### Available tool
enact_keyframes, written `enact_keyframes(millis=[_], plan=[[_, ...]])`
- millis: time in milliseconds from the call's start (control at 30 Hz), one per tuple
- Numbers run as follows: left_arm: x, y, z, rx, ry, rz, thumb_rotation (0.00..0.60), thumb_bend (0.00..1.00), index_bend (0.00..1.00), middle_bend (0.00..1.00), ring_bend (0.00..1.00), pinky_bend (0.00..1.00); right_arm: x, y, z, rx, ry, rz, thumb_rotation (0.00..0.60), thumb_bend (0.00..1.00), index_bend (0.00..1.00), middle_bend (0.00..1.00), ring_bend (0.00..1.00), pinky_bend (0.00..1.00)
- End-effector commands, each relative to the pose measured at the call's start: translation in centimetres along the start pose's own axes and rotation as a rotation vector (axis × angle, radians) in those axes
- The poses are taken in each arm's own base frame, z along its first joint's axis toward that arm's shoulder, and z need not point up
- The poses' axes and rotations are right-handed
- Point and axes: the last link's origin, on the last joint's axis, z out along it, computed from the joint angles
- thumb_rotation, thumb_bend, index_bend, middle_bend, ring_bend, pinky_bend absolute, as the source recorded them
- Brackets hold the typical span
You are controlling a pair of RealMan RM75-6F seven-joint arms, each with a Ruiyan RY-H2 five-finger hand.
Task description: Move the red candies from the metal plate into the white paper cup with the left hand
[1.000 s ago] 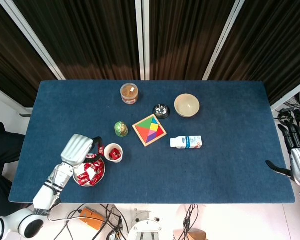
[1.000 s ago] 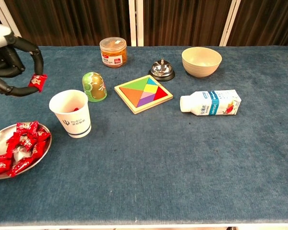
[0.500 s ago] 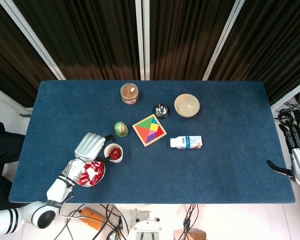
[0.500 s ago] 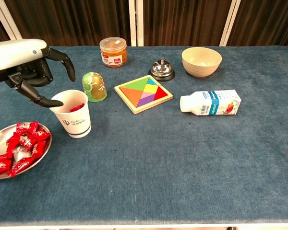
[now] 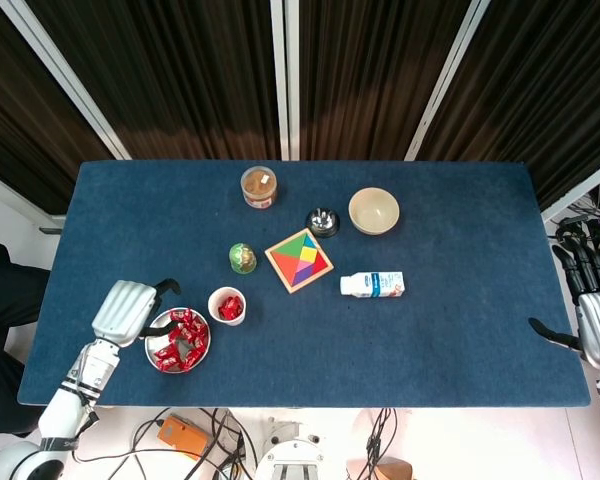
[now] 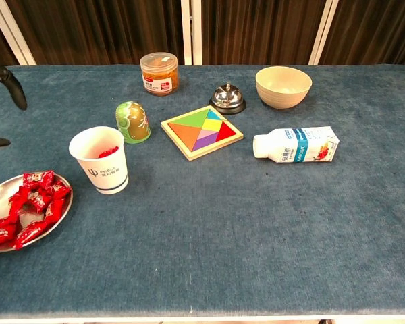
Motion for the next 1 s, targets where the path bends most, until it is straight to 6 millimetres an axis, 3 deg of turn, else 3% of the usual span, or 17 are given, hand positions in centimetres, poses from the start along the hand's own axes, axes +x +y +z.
enact_keyframes(millis=[33,300,1000], plan=[[-1.8,-0.3,-0.6,-0.02,-0.094,0.031,0.6,0.2,0.42,0.94,0.95,0.94,0.0,-0.1,0.0,0.004,0.003,-0.001,0.6,0.24,0.0,0.03,0.0,0.07],[-5.2,-0.3,0.9,-0.033,-0.171,0.175,0.6,0.22,0.42,0.94,0.95,0.94,0.0,-0.2,-0.1,0.001,-0.001,-0.005,0.6,0.24,0.0,0.03,0.0,0.07],[-7.1,-1.5,0.8,0.032,-0.225,0.223,0.6,0.22,0.48,0.94,0.95,0.94,-0.2,-0.3,-0.1,-0.002,-0.011,-0.006,0.6,0.24,0.0,0.03,0.0,0.07]])
